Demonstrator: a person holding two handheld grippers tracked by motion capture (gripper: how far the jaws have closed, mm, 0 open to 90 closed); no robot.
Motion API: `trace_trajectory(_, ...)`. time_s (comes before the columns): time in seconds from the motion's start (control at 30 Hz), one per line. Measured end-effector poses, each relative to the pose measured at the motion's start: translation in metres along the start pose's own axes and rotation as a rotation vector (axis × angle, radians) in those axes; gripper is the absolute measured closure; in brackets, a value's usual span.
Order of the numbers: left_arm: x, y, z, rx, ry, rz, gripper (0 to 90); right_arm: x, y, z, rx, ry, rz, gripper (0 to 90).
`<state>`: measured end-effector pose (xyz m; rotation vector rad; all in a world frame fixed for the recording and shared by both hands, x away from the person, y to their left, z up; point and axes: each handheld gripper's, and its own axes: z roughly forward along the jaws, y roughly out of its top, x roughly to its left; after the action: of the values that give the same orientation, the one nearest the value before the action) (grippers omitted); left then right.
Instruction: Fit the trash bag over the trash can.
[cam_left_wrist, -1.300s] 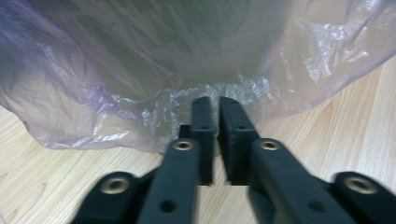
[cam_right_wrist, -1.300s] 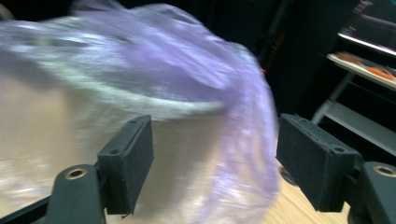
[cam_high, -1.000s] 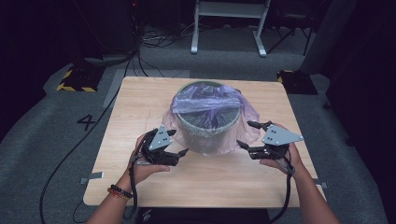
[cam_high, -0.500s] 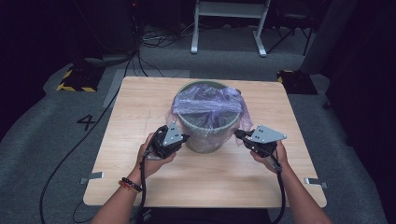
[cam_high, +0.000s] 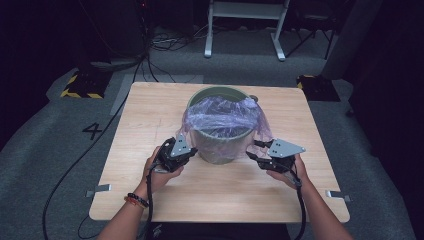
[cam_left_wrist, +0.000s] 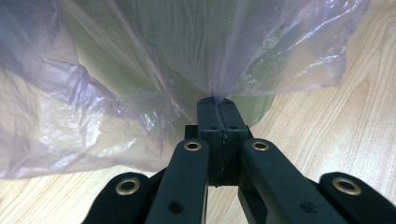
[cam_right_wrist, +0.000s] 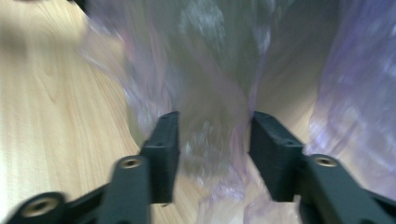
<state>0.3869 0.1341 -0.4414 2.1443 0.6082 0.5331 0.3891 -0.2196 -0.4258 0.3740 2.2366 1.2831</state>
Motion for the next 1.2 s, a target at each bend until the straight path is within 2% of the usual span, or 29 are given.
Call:
trace_trajectory(0.17, -0.001, 0.001, -0.002, 0.000, 0.009, 0.007, 90.0, 0.006, 0.018, -0.028, -0.121, -0.006, -0.046, 43.1)
trace_trajectory(0.23, -0.001, 0.001, -0.002, 0.000, 0.008, 0.006, 90.0, 0.006, 0.027, -0.041, -0.174, -0.030, -0.070, 42.6)
trace_trajectory(0.37, -0.001, 0.002, 0.000, 0.004, 0.009, 0.008, 90.0, -0.001, 0.048, -0.053, -0.221, -0.083, -0.086, 43.4)
trace_trajectory(0.43, -0.001, 0.003, 0.001, 0.008, 0.011, 0.009, 90.0, -0.007, 0.059, -0.053, -0.212, -0.099, -0.098, 45.5)
trace_trajectory(0.53, -0.001, 0.003, 0.002, 0.007, 0.009, 0.013, 90.0, -0.019, 0.072, -0.042, -0.160, -0.107, -0.121, 52.9)
trace_trajectory(0.6, 0.000, 0.003, 0.002, 0.007, 0.009, 0.011, 90.0, -0.025, 0.074, -0.036, -0.126, -0.086, -0.128, 56.7)
trace_trajectory(0.63, 0.001, 0.003, 0.002, 0.008, 0.009, 0.009, 90.0, -0.028, 0.075, -0.032, -0.111, -0.087, -0.136, 61.7)
trace_trajectory(0.7, 0.001, 0.003, 0.002, 0.010, 0.009, 0.008, 90.0, -0.032, 0.075, -0.027, -0.084, -0.050, -0.137, 66.1)
trace_trajectory(0.77, 0.002, 0.003, 0.002, 0.013, 0.011, 0.009, 90.0, -0.035, 0.076, -0.023, -0.062, -0.037, -0.133, 74.4)
trace_trajectory(0.93, 0.003, 0.002, 0.002, 0.015, 0.013, 0.004, 90.0, -0.042, 0.078, -0.018, -0.046, -0.031, -0.108, 90.0)
trace_trajectory(1.03, 0.004, 0.002, 0.004, 0.022, 0.013, 0.003, 90.0, -0.046, 0.079, -0.015, -0.043, -0.051, -0.092, 90.0)
trace_trajectory(1.2, 0.005, 0.000, 0.006, 0.038, 0.009, 0.007, 90.0, -0.060, 0.085, -0.013, -0.085, -0.103, -0.022, 90.0)
